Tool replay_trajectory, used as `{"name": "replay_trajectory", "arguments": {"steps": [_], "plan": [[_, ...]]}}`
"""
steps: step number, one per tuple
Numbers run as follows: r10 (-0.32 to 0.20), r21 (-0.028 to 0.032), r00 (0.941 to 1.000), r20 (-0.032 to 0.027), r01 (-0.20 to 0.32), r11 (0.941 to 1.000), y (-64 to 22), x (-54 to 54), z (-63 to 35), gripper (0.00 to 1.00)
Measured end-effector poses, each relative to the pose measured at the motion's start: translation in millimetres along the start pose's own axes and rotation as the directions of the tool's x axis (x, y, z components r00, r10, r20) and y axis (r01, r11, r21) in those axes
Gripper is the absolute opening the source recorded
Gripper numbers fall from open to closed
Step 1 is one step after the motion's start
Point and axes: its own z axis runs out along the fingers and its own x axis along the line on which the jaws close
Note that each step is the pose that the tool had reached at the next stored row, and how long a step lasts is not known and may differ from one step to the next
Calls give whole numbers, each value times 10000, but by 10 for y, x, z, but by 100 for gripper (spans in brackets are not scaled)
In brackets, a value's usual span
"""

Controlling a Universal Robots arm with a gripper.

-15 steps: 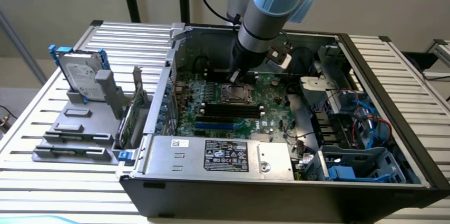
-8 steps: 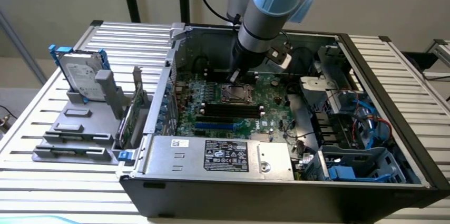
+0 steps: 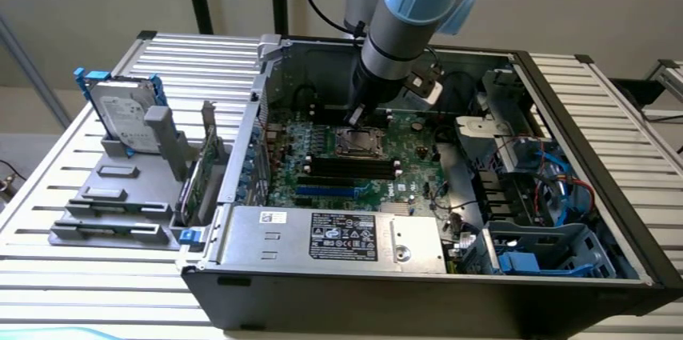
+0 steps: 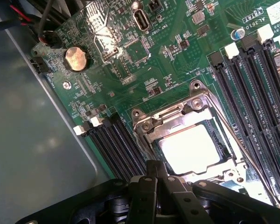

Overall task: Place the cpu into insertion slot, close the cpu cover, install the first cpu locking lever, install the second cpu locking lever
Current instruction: 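Install the second cpu locking lever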

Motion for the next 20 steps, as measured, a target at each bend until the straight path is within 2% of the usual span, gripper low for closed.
{"name": "replay_trajectory", "arguments": {"steps": [6, 12, 20], "plan": [[-2, 16, 10000, -24, 2, 10000, 25, -50, -28, 11], [1, 25, 10000, -20, -1, 10000, 38, -118, -221, 11], [2, -22, 10000, 24, -2, 10000, 15, -233, -303, 11]]}}
